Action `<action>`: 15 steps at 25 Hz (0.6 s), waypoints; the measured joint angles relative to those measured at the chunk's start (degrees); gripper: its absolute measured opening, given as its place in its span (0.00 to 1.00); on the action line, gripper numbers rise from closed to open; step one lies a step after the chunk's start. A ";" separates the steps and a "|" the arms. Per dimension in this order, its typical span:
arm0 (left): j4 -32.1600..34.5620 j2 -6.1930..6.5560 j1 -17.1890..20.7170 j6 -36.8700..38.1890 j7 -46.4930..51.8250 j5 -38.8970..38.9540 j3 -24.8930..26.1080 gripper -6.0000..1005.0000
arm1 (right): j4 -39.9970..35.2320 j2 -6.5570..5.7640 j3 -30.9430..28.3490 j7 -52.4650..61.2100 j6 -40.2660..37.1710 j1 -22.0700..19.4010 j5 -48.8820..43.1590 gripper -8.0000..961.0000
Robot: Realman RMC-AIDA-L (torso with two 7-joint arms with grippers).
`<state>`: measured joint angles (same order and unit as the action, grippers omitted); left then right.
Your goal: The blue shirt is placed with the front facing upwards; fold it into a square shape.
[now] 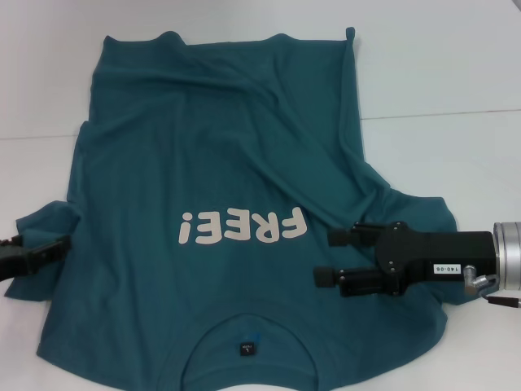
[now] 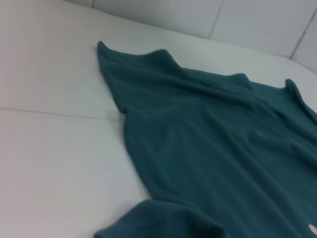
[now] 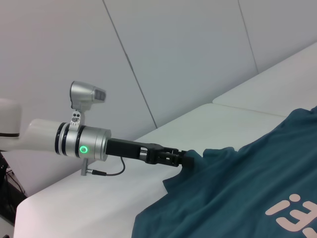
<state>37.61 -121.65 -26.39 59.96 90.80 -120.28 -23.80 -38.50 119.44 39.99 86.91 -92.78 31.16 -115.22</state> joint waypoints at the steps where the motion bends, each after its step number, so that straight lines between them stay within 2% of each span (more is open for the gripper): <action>1: 0.00 -0.01 -0.01 -0.06 0.00 0.00 -0.61 0.87 | 0.00 0.00 0.00 -0.04 -0.01 -0.02 0.00 0.97; 15: 0.54 -0.53 -0.41 -1.32 0.90 0.16 -1.63 0.79 | 0.00 0.00 0.00 -0.43 -0.17 -0.13 0.52 0.97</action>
<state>38.15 -122.18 -26.80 58.64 91.70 -120.11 -25.43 -38.49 119.44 39.99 86.47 -92.95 31.02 -114.69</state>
